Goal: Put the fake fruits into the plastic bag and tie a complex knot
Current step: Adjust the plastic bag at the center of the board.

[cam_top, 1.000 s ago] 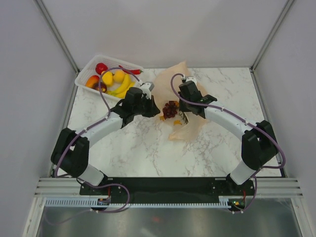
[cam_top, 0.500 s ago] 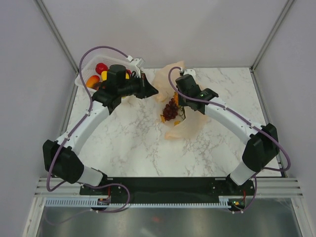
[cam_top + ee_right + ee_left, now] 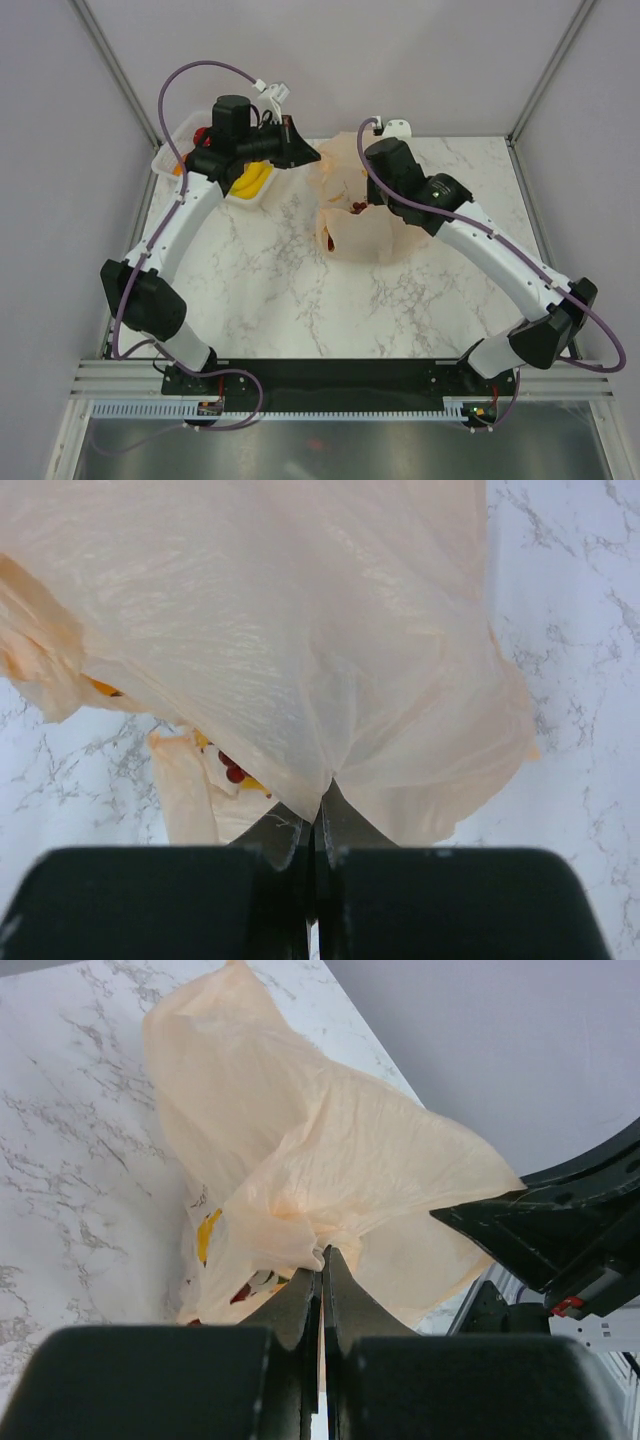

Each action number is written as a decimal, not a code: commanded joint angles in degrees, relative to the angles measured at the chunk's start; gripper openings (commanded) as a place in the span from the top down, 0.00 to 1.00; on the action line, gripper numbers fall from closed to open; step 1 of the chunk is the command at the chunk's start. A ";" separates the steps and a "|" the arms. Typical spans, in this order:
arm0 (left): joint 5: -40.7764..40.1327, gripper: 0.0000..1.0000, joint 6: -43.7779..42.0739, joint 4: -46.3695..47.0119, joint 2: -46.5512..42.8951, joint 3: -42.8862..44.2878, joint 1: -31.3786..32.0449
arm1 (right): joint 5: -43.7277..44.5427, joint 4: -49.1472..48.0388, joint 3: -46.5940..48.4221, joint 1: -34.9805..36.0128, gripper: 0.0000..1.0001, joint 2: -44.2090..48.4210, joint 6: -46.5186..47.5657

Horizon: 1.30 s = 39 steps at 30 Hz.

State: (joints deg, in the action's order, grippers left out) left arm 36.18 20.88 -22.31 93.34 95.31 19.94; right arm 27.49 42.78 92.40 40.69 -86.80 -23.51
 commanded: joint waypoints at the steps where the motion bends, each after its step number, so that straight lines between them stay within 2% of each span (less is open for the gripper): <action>1: 1.70 0.98 0.21 -1.51 0.52 1.90 -0.08 | 3.80 1.78 2.26 0.18 1.00 2.17 0.48; 4: 1.35 0.98 -0.75 -2.57 3.76 4.62 -0.17 | 3.90 1.95 2.35 -0.43 1.00 -0.64 1.36; 10: -0.85 0.98 -3.73 -2.65 10.71 10.24 -0.17 | -3.56 -1.72 -1.86 -1.57 1.00 -6.35 1.18; 12: -5.14 0.98 -6.02 -2.74 11.07 10.86 -0.17 | -8.22 -4.11 -3.98 -2.19 1.00 -7.59 1.27; 17: -15.59 0.97 -10.07 -3.01 10.37 9.46 -0.26 | -12.72 -6.83 -6.09 -2.19 1.00 -9.08 1.18; 20: -20.44 0.87 -12.35 -3.10 9.67 8.32 -0.17 | -12.37 -7.36 -6.18 -2.19 1.00 -9.61 1.36; 23: -26.33 0.73 -13.06 -3.01 8.09 7.00 -0.26 | -12.19 -7.80 -5.74 -2.19 1.00 -10.22 1.36; 24: -27.47 0.58 -13.67 -2.83 7.13 6.56 -0.17 | -12.19 -7.80 -5.22 -2.10 1.00 -10.49 1.45; 27: -35.02 0.35 -12.98 -2.31 5.37 4.81 -0.43 | -12.28 -7.72 -4.25 -2.19 1.00 -11.02 1.88; 28: -38.00 0.22 -12.63 -2.39 4.40 4.10 -0.95 | -12.11 -7.80 -4.16 -2.19 1.00 -11.02 1.89; 30: -39.52 0.08 -11.40 -2.48 3.61 3.48 -2.10 | -11.32 -7.89 -4.42 -2.19 1.00 -11.02 2.15; 33: -40.93 0.00 -9.47 -4.05 3.25 2.60 -5.34 | -11.58 -7.89 -4.33 -2.28 1.00 -11.28 2.50; 39: -36.45 0.00 -6.74 -6.52 7.99 3.22 -12.99 | -13.07 -7.89 -3.89 -2.37 1.00 -11.19 3.38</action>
State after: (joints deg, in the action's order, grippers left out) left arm -0.45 11.35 -27.75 99.50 98.26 9.50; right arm 15.29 36.40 86.08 38.46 -97.58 -21.12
